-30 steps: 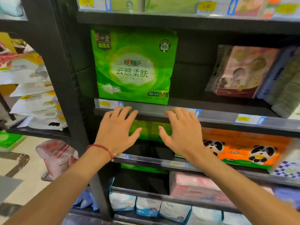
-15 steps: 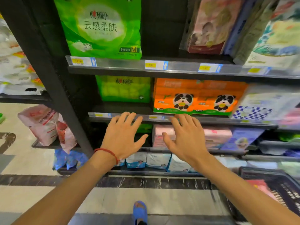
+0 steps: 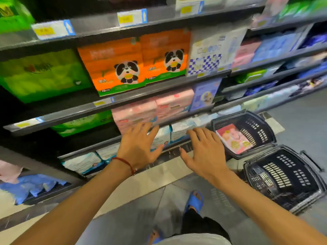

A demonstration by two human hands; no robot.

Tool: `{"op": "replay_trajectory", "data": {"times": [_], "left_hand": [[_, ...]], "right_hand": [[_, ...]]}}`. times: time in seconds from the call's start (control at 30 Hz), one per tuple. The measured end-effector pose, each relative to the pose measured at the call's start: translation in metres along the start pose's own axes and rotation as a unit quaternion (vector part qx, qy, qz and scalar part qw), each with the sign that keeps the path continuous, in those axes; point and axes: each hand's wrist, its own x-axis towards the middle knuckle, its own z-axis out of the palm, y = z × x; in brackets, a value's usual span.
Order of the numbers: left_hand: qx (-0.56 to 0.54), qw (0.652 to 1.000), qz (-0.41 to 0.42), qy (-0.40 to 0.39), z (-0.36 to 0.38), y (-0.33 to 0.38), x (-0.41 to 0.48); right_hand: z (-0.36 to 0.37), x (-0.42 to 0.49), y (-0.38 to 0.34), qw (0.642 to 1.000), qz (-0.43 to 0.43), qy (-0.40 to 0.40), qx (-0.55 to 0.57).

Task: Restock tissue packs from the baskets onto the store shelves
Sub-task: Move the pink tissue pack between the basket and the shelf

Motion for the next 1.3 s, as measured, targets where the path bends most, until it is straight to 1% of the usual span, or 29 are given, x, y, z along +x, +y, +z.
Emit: {"op": "replay_trajectory", "data": {"times": [0.17,0.3,0.47,0.6,0.77,0.93,1.0,1.1,1.3], "left_hand": [[-0.025,0.996,0.090,0.007,0.015,0.074,0.081],[-0.024,0.988,0.155,-0.009,0.027,0.139,0.153],[-0.018,0.980,0.199,-0.023,0.046,0.214,0.229],[-0.014,0.971,0.236,-0.034,0.060,0.257,0.281],[0.000,0.961,0.270,-0.066,0.082,0.288,0.346],[-0.019,0.946,0.313,-0.086,0.112,0.307,0.430],[-0.018,0.935,0.339,-0.099,0.126,0.317,0.469],[-0.007,0.927,0.356,-0.120,0.143,0.329,0.526],[-0.019,0.903,0.415,-0.111,0.174,0.340,0.616]], "right_hand": [[0.003,-0.021,0.090,0.997,0.078,-0.002,-0.021],[0.003,-0.028,0.166,0.990,0.133,-0.002,-0.040],[0.006,-0.027,0.260,0.980,0.190,-0.041,-0.049],[0.007,-0.022,0.318,0.971,0.225,-0.060,-0.055],[0.015,-0.003,0.373,0.957,0.275,-0.070,-0.063],[0.039,0.029,0.425,0.944,0.314,-0.087,-0.055],[0.049,0.047,0.443,0.934,0.341,-0.090,-0.058],[0.063,0.076,0.467,0.912,0.393,-0.099,-0.060],[0.100,0.125,0.494,0.884,0.448,-0.125,-0.037]]}}
